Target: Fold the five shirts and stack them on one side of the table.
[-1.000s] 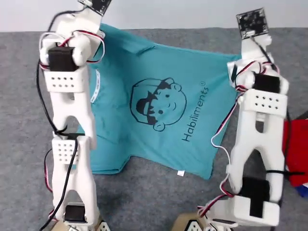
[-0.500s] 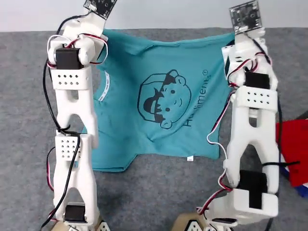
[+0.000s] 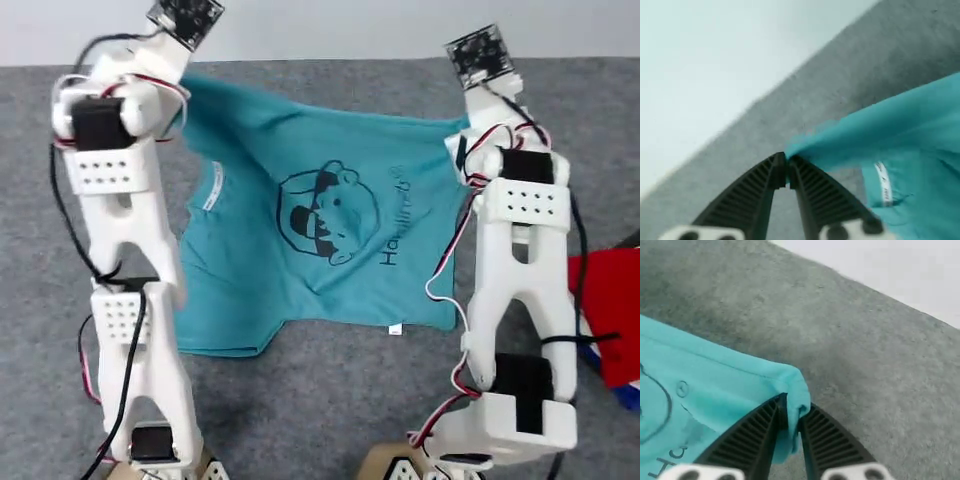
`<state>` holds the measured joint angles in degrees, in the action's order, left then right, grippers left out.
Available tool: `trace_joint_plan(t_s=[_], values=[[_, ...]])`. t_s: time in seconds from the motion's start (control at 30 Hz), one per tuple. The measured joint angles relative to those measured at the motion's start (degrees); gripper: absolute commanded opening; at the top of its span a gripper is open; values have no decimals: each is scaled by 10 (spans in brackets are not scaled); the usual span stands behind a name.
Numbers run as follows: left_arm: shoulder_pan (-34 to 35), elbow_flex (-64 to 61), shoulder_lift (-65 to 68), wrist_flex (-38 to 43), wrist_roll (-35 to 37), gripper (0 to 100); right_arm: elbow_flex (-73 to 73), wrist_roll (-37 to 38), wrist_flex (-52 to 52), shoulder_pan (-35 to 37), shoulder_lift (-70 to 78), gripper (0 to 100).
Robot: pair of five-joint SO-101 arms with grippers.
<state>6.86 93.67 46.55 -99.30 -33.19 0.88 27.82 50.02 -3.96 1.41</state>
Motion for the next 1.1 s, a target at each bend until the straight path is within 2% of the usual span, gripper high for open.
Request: trace_joint_plan(t_s=[0.17, 0.3, 0.47, 0.6, 0.77, 0.9, 1.1], values=[[-2, -9, -64, -1, -49, 3, 0, 3, 19, 11, 0, 10], [-4, -81, -115, -1, -107, 3, 0, 3, 63, 14, 0, 10], [-2, -268, -202, -1, -192, 3, 0, 16, 135, 14, 0, 10], [-1, -478, -276, -1, -278, 3, 0, 42, 192, 20, 0, 10], [-1, -721, -334, 0, -345, 3, 0, 67, 258, 23, 0, 10], [4, -823, -356, 2, -374, 3, 0, 98, 316, 23, 0, 10], [20, -882, -360, 4, -404, 3, -35, 144, 368, 23, -1, 10]])
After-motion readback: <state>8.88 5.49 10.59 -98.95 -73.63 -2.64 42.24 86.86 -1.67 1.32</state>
